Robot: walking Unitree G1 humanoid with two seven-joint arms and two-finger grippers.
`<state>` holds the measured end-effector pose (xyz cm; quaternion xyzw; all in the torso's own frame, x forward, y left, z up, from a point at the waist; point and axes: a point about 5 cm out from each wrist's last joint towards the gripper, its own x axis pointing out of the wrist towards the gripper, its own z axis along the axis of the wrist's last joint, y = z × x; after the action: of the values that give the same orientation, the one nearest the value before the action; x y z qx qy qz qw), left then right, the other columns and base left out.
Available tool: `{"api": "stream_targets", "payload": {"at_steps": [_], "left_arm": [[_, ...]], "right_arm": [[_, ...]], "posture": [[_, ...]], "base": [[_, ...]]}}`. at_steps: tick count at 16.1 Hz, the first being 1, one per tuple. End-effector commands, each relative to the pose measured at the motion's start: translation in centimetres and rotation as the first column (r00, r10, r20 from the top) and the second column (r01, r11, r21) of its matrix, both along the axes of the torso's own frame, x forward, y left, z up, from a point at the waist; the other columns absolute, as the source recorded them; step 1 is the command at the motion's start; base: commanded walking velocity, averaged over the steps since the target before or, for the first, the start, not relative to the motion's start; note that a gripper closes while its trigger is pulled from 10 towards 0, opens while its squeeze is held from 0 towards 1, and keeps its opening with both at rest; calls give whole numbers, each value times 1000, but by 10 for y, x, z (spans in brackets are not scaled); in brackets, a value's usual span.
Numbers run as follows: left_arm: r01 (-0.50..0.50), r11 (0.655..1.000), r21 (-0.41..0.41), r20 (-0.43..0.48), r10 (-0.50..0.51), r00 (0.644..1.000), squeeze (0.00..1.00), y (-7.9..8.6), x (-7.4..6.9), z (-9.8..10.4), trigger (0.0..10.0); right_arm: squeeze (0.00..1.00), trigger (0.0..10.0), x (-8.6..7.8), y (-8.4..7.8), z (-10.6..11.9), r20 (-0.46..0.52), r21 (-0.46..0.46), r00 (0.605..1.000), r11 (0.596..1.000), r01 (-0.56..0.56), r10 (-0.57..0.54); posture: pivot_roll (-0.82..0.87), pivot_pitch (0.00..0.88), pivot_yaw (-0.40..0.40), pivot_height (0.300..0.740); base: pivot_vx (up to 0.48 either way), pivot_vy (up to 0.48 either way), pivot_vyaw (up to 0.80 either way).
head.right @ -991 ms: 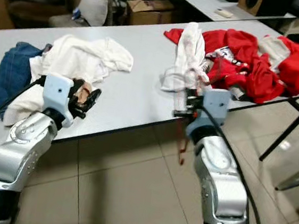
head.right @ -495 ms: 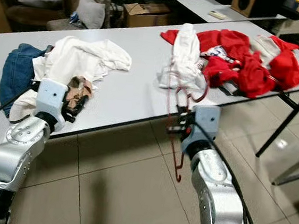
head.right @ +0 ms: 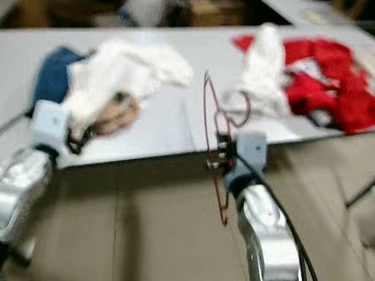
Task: Hang hanger
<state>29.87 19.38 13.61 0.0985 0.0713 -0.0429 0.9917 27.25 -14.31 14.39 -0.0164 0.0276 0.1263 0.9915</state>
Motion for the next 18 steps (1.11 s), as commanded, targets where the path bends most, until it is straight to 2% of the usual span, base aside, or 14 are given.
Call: {"api": "stream_targets", "payload": {"at_steps": [1, 4, 6, 8, 11, 13, 14, 15, 18], "left_arm": [[23, 1000, -6, 8, -23, 1000, 0, -8, 1, 0, 10000], [1, 1000, 5, 8, -1, 1000, 0, -4, 0, 0, 10000], [-35, 999, -2, 6, 35, 999, 0, 1, 0, 0, 10000], [-78, 997, 26, -6, 78, 997, 0, 17, -1, 0, 10000], [-184, 974, 132, -80, 196, 977, 0, 48, -3, -5, 10000], [-189, 974, 129, -123, 204, 971, 0, 55, -2, -8, 10000], [-187, 973, 134, -163, 207, 965, 0, 56, -2, -14, 2275], [-196, 975, 108, -181, 213, 960, 0, 57, 0, -17, 0], [-214, 977, 14, -208, 213, 955, 0, 59, 5, -24, 0]], "right_arm": [[0, 10000, -1, -8, 3, 23, -30, 999, 999, 27, -26], [0, 10000, 0, -8, 4, 31, -32, 999, 999, 13, -12], [0, 10000, 0, -8, 3, 24, 8, 1000, 1000, 15, -15], [0, 10000, 0, -4, 3, 24, -15, 1000, 1000, -14, 14], [0, 10000, 1, -3, 4, 25, -11, 1000, 1000, -16, 16], [0, 10000, 0, -2, 1, 21, -3, 1000, 1000, -9, 10], [0, 10000, 0, -1, 0, 18, -3, 1000, 1000, -6, 7], [0, 10000, 0, -2, 0, 18, 3, 1000, 1000, 5, -5], [0, 10000, 2, -1, -1, 15, 8, 1000, 1000, 16, -16]], "posture": [[-113, 0, 55, 740], [-113, 0, 49, 740], [-111, 0, 46, 740], [-109, 0, 41, 740], [-104, 0, 52, 740], [-99, 0, 62, 740], [-98, 0, 66, 740], [-98, 0, 66, 740], [-93, 0, 81, 740]], "base": [[319, 0, 0], [311, 0, 0], [0, 0, 0], [0, 0, 0], [0, 0, 0], [0, 0, 0], [0, 0, 0], [0, 0, 0], [0, 0, 0]]}}
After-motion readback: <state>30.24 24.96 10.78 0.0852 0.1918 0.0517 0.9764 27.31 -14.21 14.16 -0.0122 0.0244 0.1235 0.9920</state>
